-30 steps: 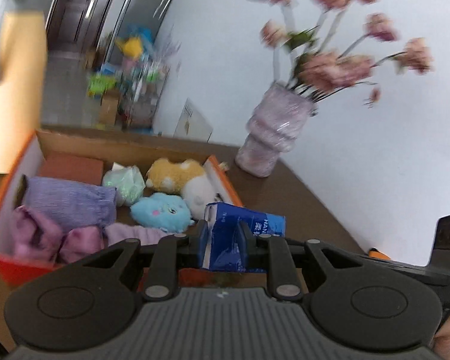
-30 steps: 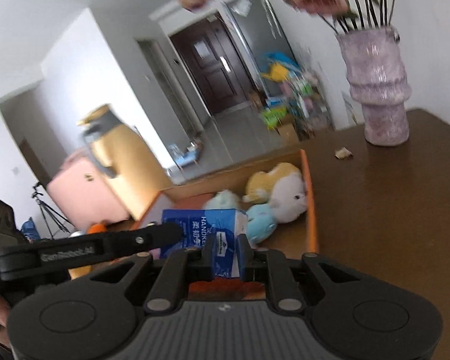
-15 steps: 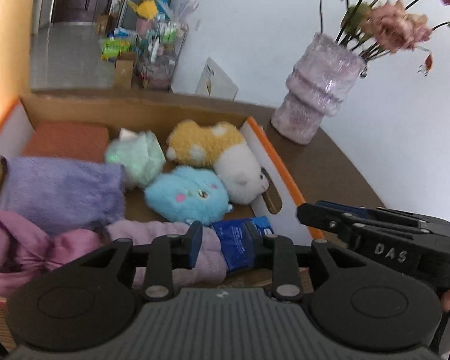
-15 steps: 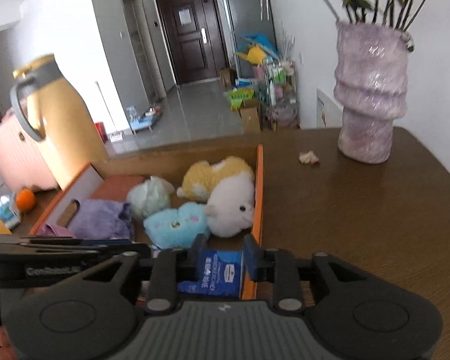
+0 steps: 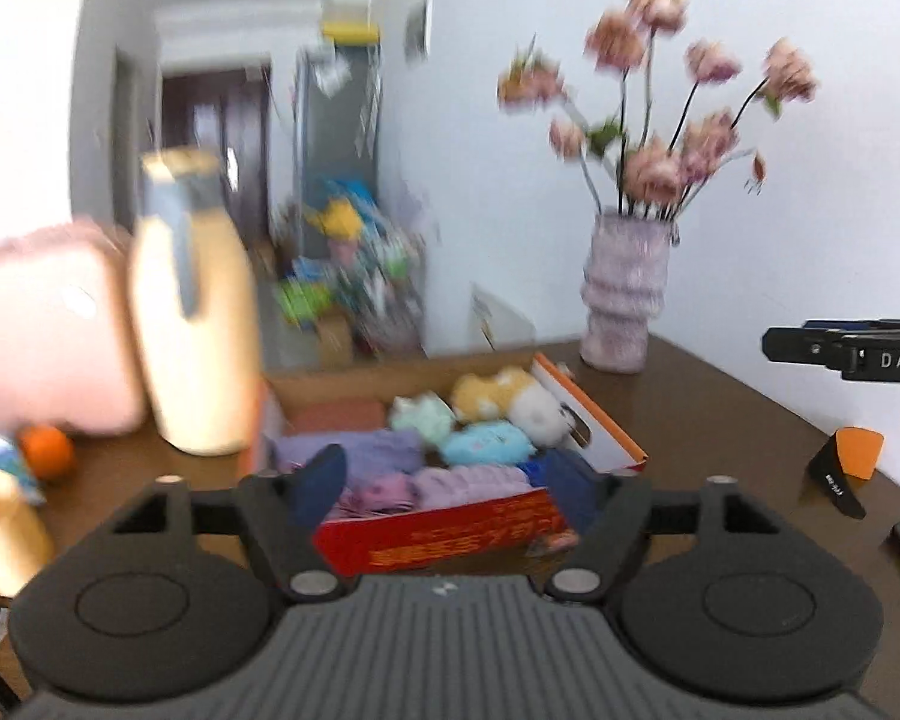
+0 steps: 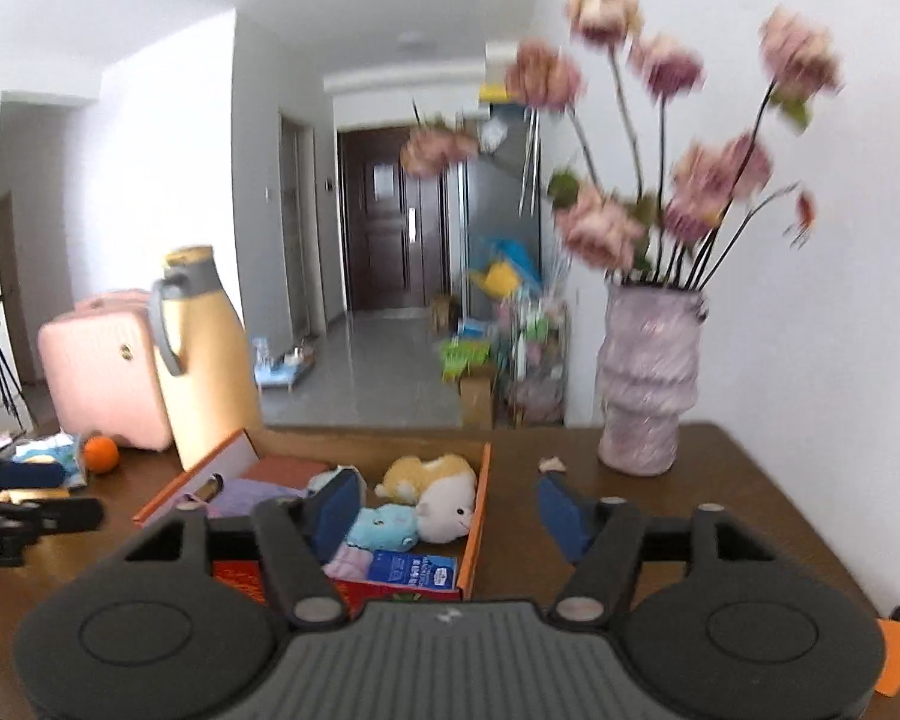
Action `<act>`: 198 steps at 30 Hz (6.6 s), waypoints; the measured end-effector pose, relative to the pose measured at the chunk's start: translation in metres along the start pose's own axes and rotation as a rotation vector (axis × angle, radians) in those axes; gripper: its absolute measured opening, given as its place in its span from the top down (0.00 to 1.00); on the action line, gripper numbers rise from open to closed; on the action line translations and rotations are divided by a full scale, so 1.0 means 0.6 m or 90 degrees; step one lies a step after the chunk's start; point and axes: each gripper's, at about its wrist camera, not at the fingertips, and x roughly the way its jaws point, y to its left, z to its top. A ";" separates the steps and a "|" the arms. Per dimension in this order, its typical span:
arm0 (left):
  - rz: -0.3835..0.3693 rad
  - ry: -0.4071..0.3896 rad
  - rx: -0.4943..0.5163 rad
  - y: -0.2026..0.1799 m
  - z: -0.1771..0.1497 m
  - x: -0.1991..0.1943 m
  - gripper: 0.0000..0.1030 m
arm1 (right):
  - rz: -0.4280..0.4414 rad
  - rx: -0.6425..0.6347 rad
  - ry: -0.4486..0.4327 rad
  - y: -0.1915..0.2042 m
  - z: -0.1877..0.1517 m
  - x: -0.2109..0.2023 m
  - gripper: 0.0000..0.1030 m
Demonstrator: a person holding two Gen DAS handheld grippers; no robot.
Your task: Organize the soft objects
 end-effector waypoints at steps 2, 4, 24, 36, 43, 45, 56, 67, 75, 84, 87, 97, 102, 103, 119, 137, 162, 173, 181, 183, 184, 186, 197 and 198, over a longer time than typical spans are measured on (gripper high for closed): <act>0.018 -0.034 0.036 -0.009 -0.024 -0.058 0.17 | 0.000 -0.013 -0.033 0.015 -0.022 -0.047 0.18; 0.022 -0.055 0.047 -0.014 -0.055 -0.113 0.13 | -0.002 -0.025 -0.050 0.033 -0.050 -0.089 0.18; 0.055 -0.001 -0.002 -0.018 -0.287 -0.319 0.05 | 0.017 -0.061 0.001 0.139 -0.303 -0.305 0.14; 0.008 0.033 0.009 -0.048 -0.283 -0.252 0.05 | 0.014 -0.042 0.018 0.127 -0.298 -0.265 0.14; -0.044 0.072 -0.025 -0.044 -0.254 -0.132 0.05 | 0.003 -0.011 0.063 0.105 -0.282 -0.172 0.14; -0.069 0.100 -0.047 -0.041 -0.246 -0.078 0.05 | 0.001 -0.002 0.072 0.100 -0.271 -0.137 0.14; -0.109 0.153 -0.037 -0.034 -0.238 0.070 0.46 | 0.001 0.009 0.139 0.094 -0.209 0.118 0.14; -0.034 0.097 -0.106 0.077 -0.192 0.077 0.46 | -0.052 0.020 0.184 0.134 -0.205 0.305 0.35; -0.035 0.102 -0.100 0.079 -0.200 0.077 0.46 | -0.054 0.048 0.185 0.123 -0.213 0.298 0.56; 0.008 0.088 -0.141 0.068 -0.232 -0.038 0.46 | 0.026 0.036 0.142 0.154 -0.224 0.136 0.59; 0.037 0.081 -0.157 0.066 -0.254 -0.115 0.46 | 0.064 0.006 0.120 0.183 -0.229 0.059 0.59; 0.095 -0.001 -0.156 0.048 -0.277 -0.333 0.46 | 0.163 -0.069 0.048 0.275 -0.217 -0.141 0.59; 0.077 -0.024 -0.146 0.028 -0.282 -0.373 0.46 | 0.161 -0.061 0.025 0.290 -0.223 -0.206 0.59; 0.071 -0.025 -0.143 0.024 -0.284 -0.380 0.46 | 0.157 -0.060 0.024 0.291 -0.227 -0.215 0.59; 0.027 -0.016 -0.132 0.009 -0.287 -0.343 0.46 | 0.103 -0.015 0.040 0.244 -0.236 -0.200 0.59; -0.085 -0.006 -0.042 0.007 -0.140 -0.075 0.46 | 0.004 0.039 0.039 0.116 -0.177 -0.033 0.59; -0.004 0.128 -0.132 0.066 0.017 0.414 0.18 | -0.041 -0.053 0.142 0.059 -0.044 0.418 0.45; 0.039 0.060 -0.093 0.072 0.087 0.222 0.11 | 0.014 -0.027 0.152 0.074 0.041 0.287 0.11; 0.050 0.007 -0.061 0.065 0.073 0.042 0.06 | -0.003 0.025 0.121 0.092 0.055 0.166 0.11; 0.051 -0.011 -0.055 0.063 0.061 -0.003 0.05 | 0.001 0.013 0.095 0.102 0.057 0.115 0.10; 0.052 -0.016 -0.055 0.062 0.054 -0.021 0.05 | -0.001 0.004 0.084 0.109 0.057 0.094 0.09; 0.065 -0.031 -0.054 0.058 0.034 -0.061 0.05 | -0.009 -0.012 0.052 0.120 0.048 0.046 0.05; 0.144 -0.156 -0.049 0.006 -0.163 -0.280 0.01 | -0.021 -0.042 -0.120 0.172 -0.170 -0.233 0.01; 0.144 -0.157 -0.050 -0.001 -0.185 -0.300 0.00 | -0.018 -0.042 -0.120 0.179 -0.196 -0.254 0.01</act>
